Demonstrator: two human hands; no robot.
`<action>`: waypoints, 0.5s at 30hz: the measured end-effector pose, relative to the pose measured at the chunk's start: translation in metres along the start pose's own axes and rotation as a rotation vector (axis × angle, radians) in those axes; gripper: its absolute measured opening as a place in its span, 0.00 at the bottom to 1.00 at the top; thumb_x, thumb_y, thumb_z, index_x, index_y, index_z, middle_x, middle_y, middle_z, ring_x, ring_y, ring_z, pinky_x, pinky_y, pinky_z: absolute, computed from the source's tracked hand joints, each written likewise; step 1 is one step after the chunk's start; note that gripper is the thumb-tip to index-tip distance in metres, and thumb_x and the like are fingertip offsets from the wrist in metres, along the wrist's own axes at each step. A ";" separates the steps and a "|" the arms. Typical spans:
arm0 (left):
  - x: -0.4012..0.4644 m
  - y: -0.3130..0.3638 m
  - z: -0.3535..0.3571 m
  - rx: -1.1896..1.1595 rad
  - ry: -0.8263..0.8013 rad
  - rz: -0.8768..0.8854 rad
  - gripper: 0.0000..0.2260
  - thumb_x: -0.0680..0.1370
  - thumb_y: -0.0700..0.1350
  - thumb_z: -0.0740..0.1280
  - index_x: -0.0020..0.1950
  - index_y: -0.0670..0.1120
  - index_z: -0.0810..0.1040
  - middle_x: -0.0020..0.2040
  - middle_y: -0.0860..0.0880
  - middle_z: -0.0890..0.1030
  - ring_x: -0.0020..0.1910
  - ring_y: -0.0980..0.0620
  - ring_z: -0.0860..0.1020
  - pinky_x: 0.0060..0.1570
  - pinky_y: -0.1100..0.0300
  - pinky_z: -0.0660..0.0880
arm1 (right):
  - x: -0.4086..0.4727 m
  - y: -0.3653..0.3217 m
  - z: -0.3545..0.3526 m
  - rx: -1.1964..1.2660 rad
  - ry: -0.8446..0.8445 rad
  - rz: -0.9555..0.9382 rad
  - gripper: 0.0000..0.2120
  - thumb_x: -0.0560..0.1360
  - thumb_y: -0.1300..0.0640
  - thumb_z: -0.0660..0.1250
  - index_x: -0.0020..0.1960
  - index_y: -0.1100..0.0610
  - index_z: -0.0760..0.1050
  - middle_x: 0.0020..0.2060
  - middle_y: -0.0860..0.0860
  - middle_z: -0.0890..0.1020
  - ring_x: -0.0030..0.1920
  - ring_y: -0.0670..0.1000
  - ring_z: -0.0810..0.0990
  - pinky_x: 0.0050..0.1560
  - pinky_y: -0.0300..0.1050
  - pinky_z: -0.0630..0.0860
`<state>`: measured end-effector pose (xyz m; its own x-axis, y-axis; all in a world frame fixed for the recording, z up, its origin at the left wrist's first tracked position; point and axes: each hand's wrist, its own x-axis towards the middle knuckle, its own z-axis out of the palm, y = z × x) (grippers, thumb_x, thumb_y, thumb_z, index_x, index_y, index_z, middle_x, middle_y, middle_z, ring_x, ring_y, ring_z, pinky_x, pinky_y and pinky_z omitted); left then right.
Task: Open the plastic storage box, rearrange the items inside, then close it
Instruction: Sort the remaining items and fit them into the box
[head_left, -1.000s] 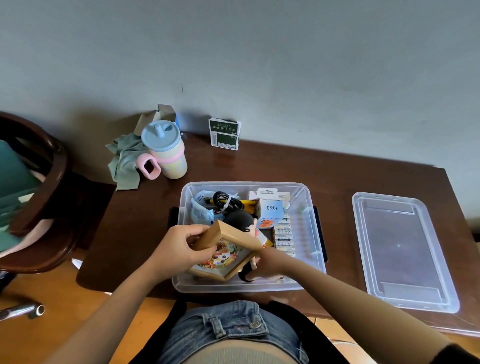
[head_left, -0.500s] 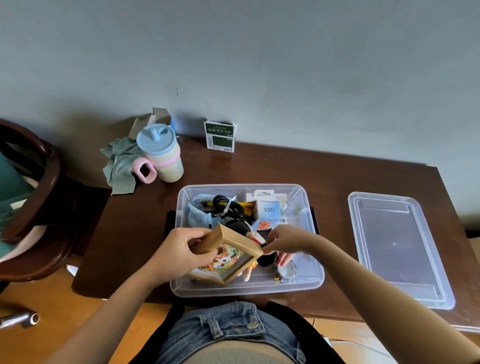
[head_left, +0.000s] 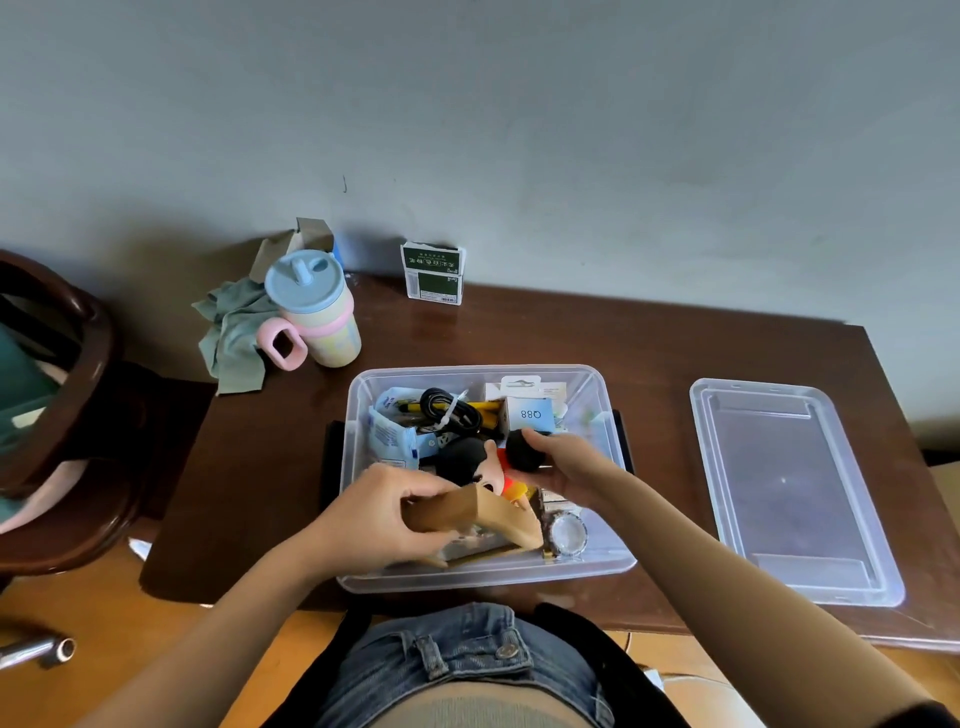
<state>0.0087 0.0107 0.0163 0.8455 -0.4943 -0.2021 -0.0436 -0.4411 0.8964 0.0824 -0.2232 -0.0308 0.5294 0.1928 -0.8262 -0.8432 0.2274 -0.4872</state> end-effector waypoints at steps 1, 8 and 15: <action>0.001 0.002 0.005 0.070 -0.021 0.029 0.13 0.71 0.45 0.72 0.54 0.58 0.83 0.44 0.62 0.82 0.44 0.60 0.80 0.43 0.63 0.76 | 0.000 -0.001 0.004 0.011 0.011 -0.006 0.10 0.79 0.62 0.63 0.57 0.67 0.70 0.50 0.61 0.77 0.47 0.57 0.81 0.39 0.49 0.83; 0.018 0.002 0.041 0.460 -0.133 0.136 0.15 0.75 0.54 0.66 0.61 0.52 0.79 0.54 0.57 0.80 0.53 0.61 0.75 0.52 0.64 0.69 | -0.007 -0.004 0.018 0.194 -0.037 -0.015 0.15 0.78 0.61 0.64 0.62 0.67 0.67 0.58 0.66 0.74 0.53 0.61 0.79 0.40 0.49 0.83; 0.038 -0.001 0.054 0.692 -0.247 0.101 0.14 0.78 0.58 0.60 0.51 0.48 0.75 0.48 0.52 0.79 0.48 0.52 0.75 0.41 0.59 0.63 | -0.007 -0.006 0.019 0.178 -0.039 0.002 0.15 0.77 0.60 0.65 0.61 0.65 0.68 0.59 0.66 0.74 0.51 0.60 0.80 0.42 0.48 0.83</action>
<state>0.0126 -0.0480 -0.0141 0.6785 -0.6757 -0.2882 -0.5095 -0.7155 0.4779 0.0854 -0.2081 -0.0165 0.5343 0.2297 -0.8135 -0.8158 0.3919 -0.4252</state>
